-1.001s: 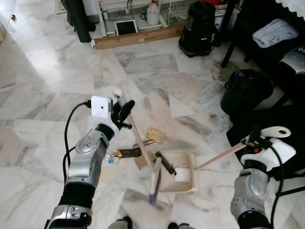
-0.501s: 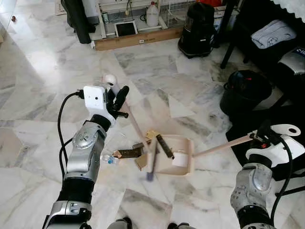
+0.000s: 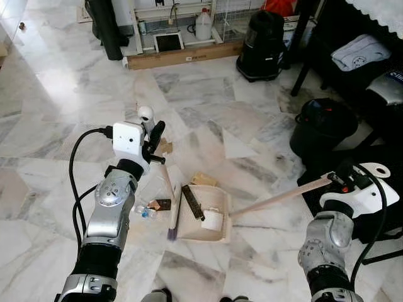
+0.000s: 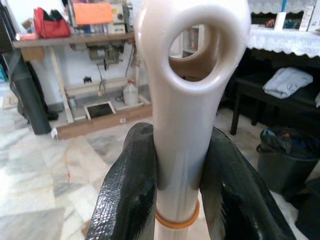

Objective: Sweep floor

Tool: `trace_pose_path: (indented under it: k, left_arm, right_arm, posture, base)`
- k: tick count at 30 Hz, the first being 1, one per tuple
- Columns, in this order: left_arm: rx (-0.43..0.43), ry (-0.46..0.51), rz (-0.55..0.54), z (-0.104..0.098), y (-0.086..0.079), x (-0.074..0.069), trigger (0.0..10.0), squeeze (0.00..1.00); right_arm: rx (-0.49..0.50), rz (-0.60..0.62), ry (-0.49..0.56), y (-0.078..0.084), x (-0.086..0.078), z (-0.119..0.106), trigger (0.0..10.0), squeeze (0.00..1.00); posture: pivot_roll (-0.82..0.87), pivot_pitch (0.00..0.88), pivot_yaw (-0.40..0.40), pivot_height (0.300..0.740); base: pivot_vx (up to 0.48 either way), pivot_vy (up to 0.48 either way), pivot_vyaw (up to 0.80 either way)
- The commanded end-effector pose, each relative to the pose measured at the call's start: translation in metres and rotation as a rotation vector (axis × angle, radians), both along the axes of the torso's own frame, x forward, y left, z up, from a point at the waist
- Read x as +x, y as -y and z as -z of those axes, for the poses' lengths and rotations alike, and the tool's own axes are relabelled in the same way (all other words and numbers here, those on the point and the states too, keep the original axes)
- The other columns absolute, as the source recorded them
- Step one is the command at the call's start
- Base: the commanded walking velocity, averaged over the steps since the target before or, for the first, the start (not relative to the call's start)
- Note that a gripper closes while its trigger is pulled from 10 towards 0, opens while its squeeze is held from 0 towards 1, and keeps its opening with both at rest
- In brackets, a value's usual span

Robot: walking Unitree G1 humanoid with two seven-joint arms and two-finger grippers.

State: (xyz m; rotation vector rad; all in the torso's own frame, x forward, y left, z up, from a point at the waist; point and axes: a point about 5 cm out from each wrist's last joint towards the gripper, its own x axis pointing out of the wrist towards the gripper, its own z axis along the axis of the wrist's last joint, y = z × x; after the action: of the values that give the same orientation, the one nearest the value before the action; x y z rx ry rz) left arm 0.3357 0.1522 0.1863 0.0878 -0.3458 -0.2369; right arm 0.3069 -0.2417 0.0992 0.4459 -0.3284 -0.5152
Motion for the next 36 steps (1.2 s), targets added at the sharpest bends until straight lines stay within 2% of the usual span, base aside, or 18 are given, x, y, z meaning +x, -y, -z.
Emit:
trace_pose_path:
  k: [1,4,7,9,13,18,29,36]
  left_arm:
    - [0.027,0.042,-0.060,-0.003,-0.009,0.000,10.0,0.00]
    - [0.009,0.038,-0.112,0.000,-0.015,0.002,10.0,0.00]
    - [0.096,0.049,-0.149,0.005,-0.015,0.003,10.0,0.00]
    - [0.107,0.049,-0.173,0.010,-0.016,0.001,10.0,0.00]
    - [0.071,0.031,-0.214,0.017,-0.024,0.000,10.0,0.00]
    - [0.056,0.043,-0.221,0.016,-0.027,0.001,10.0,0.00]
    - [-0.017,0.010,-0.236,0.019,-0.034,0.008,10.0,0.00]
    - [-0.013,0.014,-0.238,0.019,-0.037,0.009,10.0,0.00]
  right_arm:
    - [-0.001,-0.006,0.037,-0.001,0.002,-0.007,10.0,0.00]
    - [-0.003,-0.023,0.049,-0.005,0.002,-0.008,10.0,0.00]
    - [-0.006,-0.043,0.061,-0.008,0.001,-0.010,10.0,0.00]
    - [-0.002,-0.050,0.066,-0.009,0.001,-0.011,10.0,0.00]
    - [0.005,-0.060,0.071,-0.011,0.000,-0.010,10.0,0.00]
    - [0.012,-0.075,0.070,-0.015,0.003,-0.010,10.0,0.00]
    - [0.002,-0.093,0.060,-0.020,0.007,-0.011,10.0,0.00]
    - [-0.015,-0.103,0.033,-0.019,0.008,-0.009,10.0,0.00]
  posture:
    - [0.15,0.065,-0.042,0.740]
    - [0.15,0.059,-0.045,0.740]
    - [0.16,0.045,-0.049,0.740]
    - [0.15,0.042,-0.051,0.740]
    - [0.15,0.032,-0.055,0.740]
    - [0.17,0.016,-0.053,0.740]
    - [0.18,0.040,-0.047,0.740]
    - [0.19,0.045,-0.050,0.740]
  base:
    - [0.000,0.000,0.00]
    - [0.000,0.000,0.00]
    - [0.000,0.000,0.00]
    - [0.000,0.000,0.00]
    - [0.000,0.000,0.00]
    - [0.000,0.000,0.00]
    - [0.000,0.000,0.00]
    - [0.000,0.000,0.80]
